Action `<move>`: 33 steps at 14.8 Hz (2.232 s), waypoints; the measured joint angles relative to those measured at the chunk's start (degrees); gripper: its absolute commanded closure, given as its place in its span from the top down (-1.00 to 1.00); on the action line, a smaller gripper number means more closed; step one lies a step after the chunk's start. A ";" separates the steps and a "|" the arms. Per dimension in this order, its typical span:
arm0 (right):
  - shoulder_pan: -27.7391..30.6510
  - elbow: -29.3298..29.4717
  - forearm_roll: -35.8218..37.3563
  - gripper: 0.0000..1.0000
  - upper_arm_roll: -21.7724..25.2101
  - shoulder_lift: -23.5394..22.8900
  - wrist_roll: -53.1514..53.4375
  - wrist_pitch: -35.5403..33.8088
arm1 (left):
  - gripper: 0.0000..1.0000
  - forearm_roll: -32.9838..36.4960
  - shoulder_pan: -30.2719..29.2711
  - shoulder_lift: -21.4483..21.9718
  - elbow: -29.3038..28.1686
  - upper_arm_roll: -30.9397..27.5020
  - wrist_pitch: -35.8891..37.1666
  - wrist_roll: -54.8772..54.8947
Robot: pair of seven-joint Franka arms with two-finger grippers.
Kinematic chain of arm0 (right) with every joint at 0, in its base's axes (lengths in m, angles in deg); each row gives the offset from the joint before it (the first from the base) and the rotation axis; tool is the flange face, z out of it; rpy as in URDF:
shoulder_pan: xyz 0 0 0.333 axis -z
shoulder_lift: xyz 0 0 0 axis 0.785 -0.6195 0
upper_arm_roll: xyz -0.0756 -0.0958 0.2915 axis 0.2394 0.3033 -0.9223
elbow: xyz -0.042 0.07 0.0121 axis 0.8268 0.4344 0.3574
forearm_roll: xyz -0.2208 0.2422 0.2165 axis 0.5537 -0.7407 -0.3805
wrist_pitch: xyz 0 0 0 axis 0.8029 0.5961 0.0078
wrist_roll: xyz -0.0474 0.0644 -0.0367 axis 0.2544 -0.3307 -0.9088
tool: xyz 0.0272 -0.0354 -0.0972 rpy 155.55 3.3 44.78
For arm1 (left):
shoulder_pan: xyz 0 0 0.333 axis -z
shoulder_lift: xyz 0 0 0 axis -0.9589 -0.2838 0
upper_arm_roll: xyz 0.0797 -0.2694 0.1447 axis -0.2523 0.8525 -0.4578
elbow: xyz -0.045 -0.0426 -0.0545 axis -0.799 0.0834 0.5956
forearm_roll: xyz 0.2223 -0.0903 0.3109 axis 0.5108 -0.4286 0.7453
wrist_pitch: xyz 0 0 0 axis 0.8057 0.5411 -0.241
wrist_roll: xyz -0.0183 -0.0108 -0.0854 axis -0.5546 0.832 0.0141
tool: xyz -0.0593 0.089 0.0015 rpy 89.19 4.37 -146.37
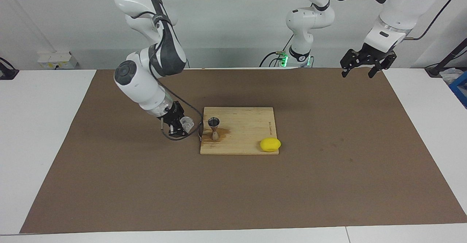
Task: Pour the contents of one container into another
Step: 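Tilt the glass upright and carry it back with the right gripper, then lower the glass cup onto the table with the right gripper, then open the right gripper to release the glass cup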
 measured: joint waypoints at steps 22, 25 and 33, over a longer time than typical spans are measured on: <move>21.27 -18.70 -25.72 0.40 0.17 -2.32 -39.78 0.19 | 1.00 0.00 0.00 0.00 0.00 0.00 0.00 0.00; 21.44 -19.34 -26.84 1.00 0.20 -2.27 -39.41 1.17 | 1.00 0.00 0.00 0.00 0.00 0.01 0.00 0.00; 26.97 -20.06 -26.16 1.00 0.48 -1.16 -39.25 2.11 | 1.00 0.00 0.00 0.00 -0.01 0.00 0.00 0.00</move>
